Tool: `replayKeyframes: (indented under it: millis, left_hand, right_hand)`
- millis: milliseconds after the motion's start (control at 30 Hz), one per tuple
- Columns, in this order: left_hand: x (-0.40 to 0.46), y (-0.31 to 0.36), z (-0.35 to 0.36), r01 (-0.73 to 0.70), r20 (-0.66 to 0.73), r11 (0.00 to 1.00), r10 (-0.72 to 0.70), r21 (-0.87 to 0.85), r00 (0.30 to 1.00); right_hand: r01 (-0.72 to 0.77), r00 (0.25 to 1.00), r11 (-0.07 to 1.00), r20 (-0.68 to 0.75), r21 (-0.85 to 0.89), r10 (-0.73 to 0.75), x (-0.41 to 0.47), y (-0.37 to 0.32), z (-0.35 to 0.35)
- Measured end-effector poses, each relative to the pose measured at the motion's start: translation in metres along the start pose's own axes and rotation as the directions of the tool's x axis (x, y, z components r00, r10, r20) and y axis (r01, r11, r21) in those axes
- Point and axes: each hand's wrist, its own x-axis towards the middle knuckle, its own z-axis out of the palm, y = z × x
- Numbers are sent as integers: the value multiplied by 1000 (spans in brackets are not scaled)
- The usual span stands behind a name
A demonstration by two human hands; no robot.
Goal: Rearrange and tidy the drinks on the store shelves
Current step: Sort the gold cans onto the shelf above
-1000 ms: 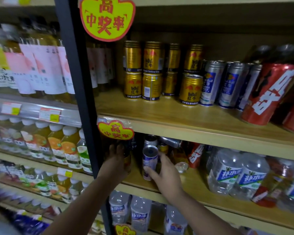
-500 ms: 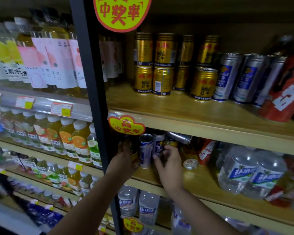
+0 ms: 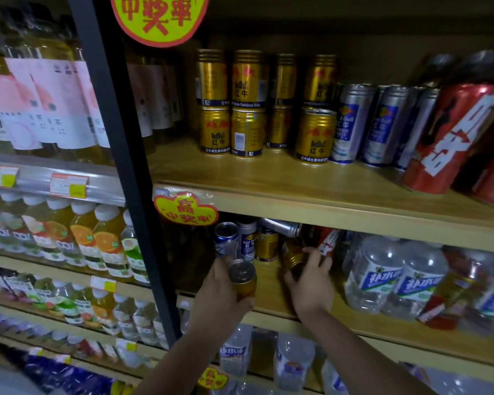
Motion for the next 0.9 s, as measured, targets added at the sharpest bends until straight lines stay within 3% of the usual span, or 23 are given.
replayKeyframes:
  millis: [200, 367, 567, 767, 900]
  left_hand:
    - [-3, 17, 29, -10, -14, 993, 8, -121, 1000]
    - [6, 25, 36, -30, -7, 987, 29, -157, 1000]
    - [9, 27, 40, -45, 18, 977, 50, -207, 999]
    - [11, 27, 43, -39, 28, 967, 48, -251, 998]
    - [15, 34, 47, -26, 105, 953, 60, -303, 993]
  right_hand:
    - [177, 979, 982, -110, 67, -169, -16, 19, -39]
    - [220, 976, 974, 18, -63, -219, -3, 19, -61]
    - [149, 981, 969, 96, 199, -171, -13, 30, -62]
    - [257, 966, 888, -136, 382, -222, -14, -3, -84]
    - [278, 959, 874, -66, 398, -275, -11, -31, -84]
